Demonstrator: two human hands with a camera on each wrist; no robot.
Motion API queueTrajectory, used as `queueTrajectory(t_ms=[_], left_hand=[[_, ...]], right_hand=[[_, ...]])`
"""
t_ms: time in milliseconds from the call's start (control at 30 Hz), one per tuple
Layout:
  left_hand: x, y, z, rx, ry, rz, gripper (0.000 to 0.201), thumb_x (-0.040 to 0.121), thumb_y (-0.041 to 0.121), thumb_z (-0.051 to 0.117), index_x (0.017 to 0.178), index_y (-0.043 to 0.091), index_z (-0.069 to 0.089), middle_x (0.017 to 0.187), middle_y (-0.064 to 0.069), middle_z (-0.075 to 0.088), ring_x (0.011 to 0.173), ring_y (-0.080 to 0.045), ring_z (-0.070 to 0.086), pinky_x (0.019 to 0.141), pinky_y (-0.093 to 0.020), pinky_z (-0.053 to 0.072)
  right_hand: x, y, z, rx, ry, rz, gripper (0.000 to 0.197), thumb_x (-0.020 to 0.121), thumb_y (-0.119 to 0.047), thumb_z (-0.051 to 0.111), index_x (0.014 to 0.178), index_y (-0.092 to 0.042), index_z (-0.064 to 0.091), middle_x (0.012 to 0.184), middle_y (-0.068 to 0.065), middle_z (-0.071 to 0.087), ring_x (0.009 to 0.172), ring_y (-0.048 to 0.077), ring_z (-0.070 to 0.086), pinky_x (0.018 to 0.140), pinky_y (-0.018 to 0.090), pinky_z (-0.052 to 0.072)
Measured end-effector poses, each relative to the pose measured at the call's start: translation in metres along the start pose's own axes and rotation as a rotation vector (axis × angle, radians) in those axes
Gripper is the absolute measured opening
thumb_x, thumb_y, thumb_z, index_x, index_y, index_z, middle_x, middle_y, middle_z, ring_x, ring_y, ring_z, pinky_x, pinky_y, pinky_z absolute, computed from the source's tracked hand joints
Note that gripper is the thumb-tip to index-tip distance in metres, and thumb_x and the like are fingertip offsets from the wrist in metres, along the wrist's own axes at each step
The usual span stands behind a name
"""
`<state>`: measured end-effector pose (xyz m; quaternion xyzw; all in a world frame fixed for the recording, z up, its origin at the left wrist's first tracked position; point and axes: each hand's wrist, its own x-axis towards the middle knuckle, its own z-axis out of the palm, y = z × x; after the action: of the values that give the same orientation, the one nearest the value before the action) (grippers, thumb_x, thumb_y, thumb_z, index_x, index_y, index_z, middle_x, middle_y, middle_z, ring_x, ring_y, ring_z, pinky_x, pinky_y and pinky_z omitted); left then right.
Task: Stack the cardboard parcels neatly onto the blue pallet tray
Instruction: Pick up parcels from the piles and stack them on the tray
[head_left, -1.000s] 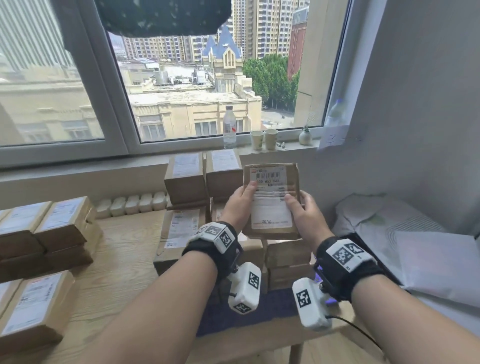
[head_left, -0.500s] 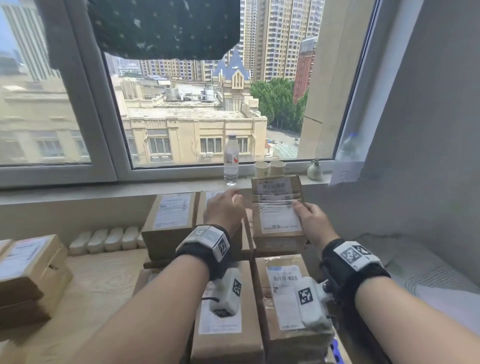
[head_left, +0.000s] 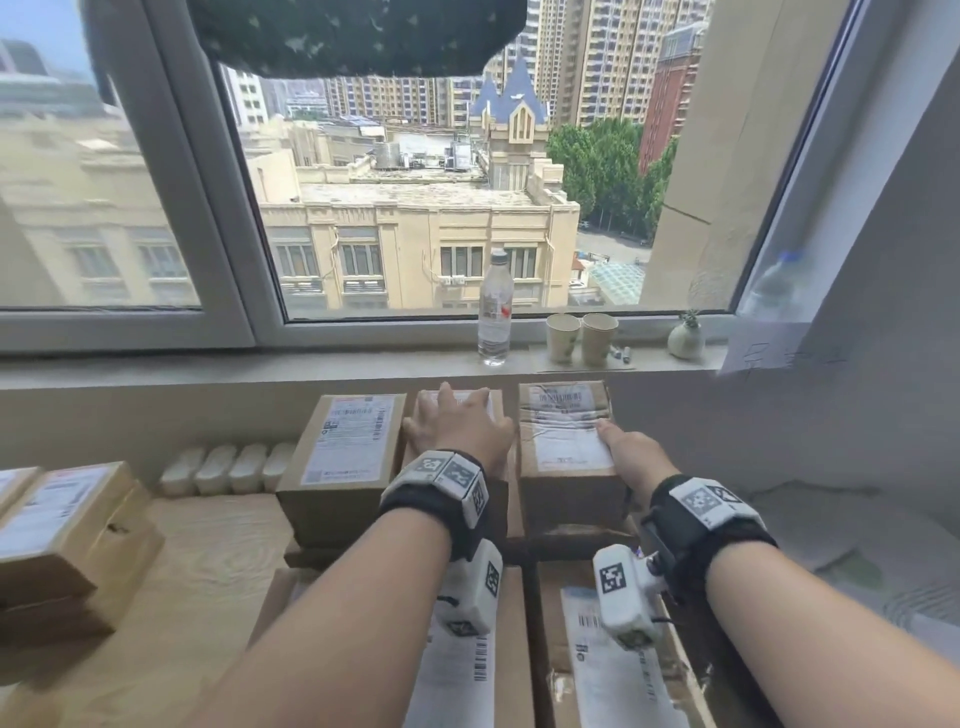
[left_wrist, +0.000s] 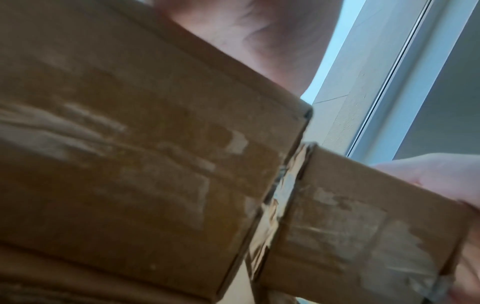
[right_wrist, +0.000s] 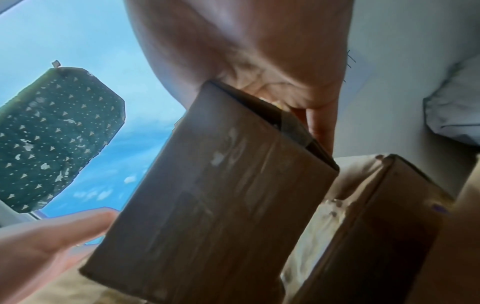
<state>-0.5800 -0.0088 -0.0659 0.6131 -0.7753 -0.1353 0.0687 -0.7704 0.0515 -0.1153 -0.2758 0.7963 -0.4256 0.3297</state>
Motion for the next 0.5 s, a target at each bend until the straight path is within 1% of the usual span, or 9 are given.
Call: queueTrajectory(t_ms=[33, 67, 133, 167, 200, 267, 367, 433, 500], left_hand=[[0.001, 0.001, 0.001, 0.003, 0.008, -0.007, 0.063, 0.091, 0.060, 0.038, 0.150, 0.042, 0.027, 0.164, -0.005, 0.011, 0.150, -0.032, 0.005, 0.118, -0.057, 0.010], [0.002, 0.002, 0.002, 0.004, 0.013, -0.015, 0.063, 0.091, 0.061, 0.039, 0.150, 0.042, 0.027, 0.164, -0.005, 0.010, 0.150, -0.032, 0.005, 0.118, -0.057, 0.010], [0.002, 0.002, 0.005, 0.007, 0.019, -0.027, 0.063, 0.091, 0.060, 0.039, 0.150, 0.043, 0.026, 0.164, -0.005, 0.010, 0.150, -0.032, 0.004, 0.118, -0.057, 0.010], [0.002, 0.003, 0.005, 0.008, 0.020, -0.031, 0.063, 0.091, 0.060, 0.039, 0.150, 0.043, 0.026, 0.164, -0.005, 0.010, 0.150, -0.032, 0.004, 0.118, -0.057, 0.009], [0.002, 0.004, 0.006, 0.008, 0.020, -0.034, 0.063, 0.091, 0.059, 0.039, 0.150, 0.043, 0.026, 0.164, -0.006, 0.009, 0.150, -0.032, 0.003, 0.118, -0.057, 0.008], [0.002, 0.005, 0.006, -0.003, 0.019, -0.038, 0.062, 0.092, 0.058, 0.040, 0.151, 0.043, 0.026, 0.164, -0.006, 0.009, 0.151, -0.032, 0.002, 0.118, -0.057, 0.005], [0.000, 0.005, 0.005, -0.021, 0.021, -0.034, 0.061, 0.093, 0.056, 0.039, 0.151, 0.041, 0.026, 0.164, -0.006, 0.008, 0.151, -0.030, -0.001, 0.119, -0.057, 0.000], [-0.002, 0.005, 0.004, -0.030, 0.014, -0.033, 0.061, 0.094, 0.055, 0.038, 0.152, 0.040, 0.025, 0.165, -0.006, 0.007, 0.151, -0.029, -0.003, 0.119, -0.056, -0.002], [-0.003, 0.005, 0.003, -0.044, 0.009, -0.032, 0.060, 0.095, 0.053, 0.037, 0.152, 0.039, 0.026, 0.165, -0.006, 0.007, 0.152, -0.028, -0.003, 0.119, -0.056, -0.002]], right_hand=[[0.008, 0.003, 0.000, -0.011, -0.006, 0.018, 0.093, 0.068, -0.071, 0.053, 0.131, -0.002, 0.055, 0.127, 0.012, 0.059, 0.116, 0.032, 0.058, 0.105, 0.045, 0.043], [0.009, 0.002, 0.000, -0.010, -0.022, 0.020, 0.092, 0.065, -0.069, 0.053, 0.128, -0.002, 0.057, 0.122, 0.009, 0.061, 0.113, 0.031, 0.059, 0.103, 0.044, 0.044], [0.006, 0.000, -0.004, -0.044, -0.012, 0.002, 0.060, 0.080, -0.050, 0.055, 0.116, -0.003, 0.062, 0.119, 0.010, 0.063, 0.111, 0.032, 0.060, 0.099, 0.041, 0.046], [0.003, -0.002, -0.005, -0.058, -0.007, -0.003, 0.048, 0.085, -0.042, 0.055, 0.113, -0.004, 0.063, 0.119, 0.012, 0.064, 0.110, 0.033, 0.060, 0.098, 0.041, 0.046], [-0.004, -0.006, -0.007, -0.065, -0.006, -0.010, 0.045, 0.085, -0.039, 0.055, 0.114, -0.005, 0.063, 0.120, 0.012, 0.064, 0.110, 0.033, 0.060, 0.099, 0.042, 0.046], [-0.012, -0.012, -0.008, -0.080, -0.006, -0.019, 0.044, 0.087, -0.036, 0.056, 0.120, -0.007, 0.061, 0.121, 0.008, 0.063, 0.109, 0.029, 0.060, 0.100, 0.040, 0.046], [-0.020, -0.017, -0.006, -0.159, -0.018, -0.079, 0.041, 0.091, -0.030, 0.058, 0.129, -0.013, 0.055, 0.115, 0.000, 0.060, 0.106, 0.023, 0.057, 0.099, 0.035, 0.044], [-0.025, -0.021, -0.006, -0.239, -0.006, -0.130, 0.046, 0.087, -0.033, 0.062, 0.130, -0.019, 0.052, 0.121, -0.002, 0.062, 0.110, 0.023, 0.059, 0.099, 0.034, 0.044], [-0.029, -0.024, -0.004, -0.333, 0.011, -0.168, 0.059, 0.084, -0.037, 0.063, 0.138, -0.022, 0.044, 0.129, 0.001, 0.059, 0.117, 0.024, 0.056, 0.100, 0.034, 0.043]])
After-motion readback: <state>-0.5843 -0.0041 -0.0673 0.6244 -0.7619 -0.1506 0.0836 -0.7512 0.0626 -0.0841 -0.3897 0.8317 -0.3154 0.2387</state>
